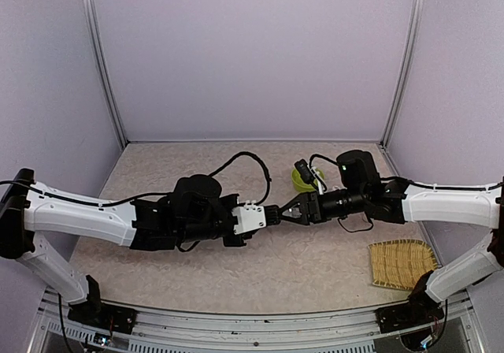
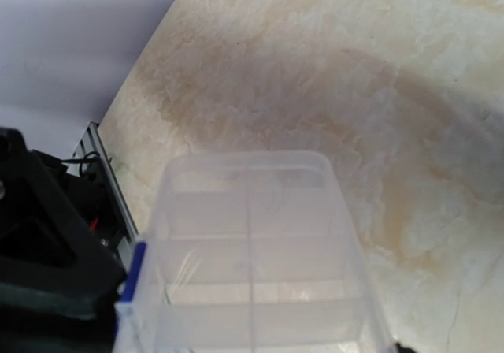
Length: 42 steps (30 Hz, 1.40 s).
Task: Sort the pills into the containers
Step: Open the lid of the pill container.
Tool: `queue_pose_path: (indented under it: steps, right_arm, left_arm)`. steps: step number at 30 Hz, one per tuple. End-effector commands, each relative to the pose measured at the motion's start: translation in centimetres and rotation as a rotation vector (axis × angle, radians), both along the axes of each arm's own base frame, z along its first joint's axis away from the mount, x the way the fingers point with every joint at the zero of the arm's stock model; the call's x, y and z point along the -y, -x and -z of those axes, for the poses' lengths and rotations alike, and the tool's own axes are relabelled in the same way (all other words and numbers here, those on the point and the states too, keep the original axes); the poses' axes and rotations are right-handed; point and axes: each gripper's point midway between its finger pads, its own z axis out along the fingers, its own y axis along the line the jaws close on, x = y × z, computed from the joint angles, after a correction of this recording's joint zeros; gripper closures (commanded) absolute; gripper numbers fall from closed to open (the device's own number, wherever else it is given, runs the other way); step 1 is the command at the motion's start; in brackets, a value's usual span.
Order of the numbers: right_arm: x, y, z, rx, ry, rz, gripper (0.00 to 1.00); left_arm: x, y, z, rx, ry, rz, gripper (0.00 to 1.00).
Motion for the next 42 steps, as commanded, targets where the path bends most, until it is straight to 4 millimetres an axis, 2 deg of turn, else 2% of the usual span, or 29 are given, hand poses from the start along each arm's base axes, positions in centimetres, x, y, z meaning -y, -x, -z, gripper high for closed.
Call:
queue_pose_path:
  steps: [1, 7, 12, 18, 21, 29, 36, 42]
  right_arm:
    - [-0.4, 0.2, -0.2, 0.051, 0.009, -0.036, 0.64]
    - [-0.4, 0.2, 0.0, 0.062, 0.015, -0.043, 0.64]
    - [-0.3, 0.2, 0.2, 0.059, 0.020, -0.040, 0.64]
    - [-0.3, 0.2, -0.2, 0.053, 0.014, -0.039, 0.64]
    - [-0.3, 0.3, -0.5, 0.054, 0.005, -0.039, 0.64]
    - [-0.4, 0.5, -1.3, 0.058, -0.017, -0.046, 0.64]
    - [-0.3, 0.8, -1.2, 0.057, -0.023, -0.052, 0.64]
    - [-0.2, 0.9, -1.0, 0.058, -0.019, -0.054, 0.64]
  left_arm:
    - [0.1, 0.3, -2.4, -0.070, 0.072, 0.042, 0.74]
    - [-1.0, -0.3, -3.9, -0.068, 0.140, 0.000, 0.50]
    - [-1.6, -0.9, -4.3, -0.044, 0.163, -0.052, 0.41]
    - [-1.1, 0.5, -2.8, -0.038, 0.108, -0.016, 0.28]
    - [-1.0, 0.3, -1.7, -0.039, 0.077, -0.032, 0.26]
    - [-0.5, -0.1, -0.6, -0.043, 0.046, -0.052, 0.26]
    - [-0.3, -1.3, -0.4, -0.018, 0.034, -0.101, 0.26]
    - [-0.4, -1.9, -1.1, 0.001, 0.051, -0.134, 0.28]
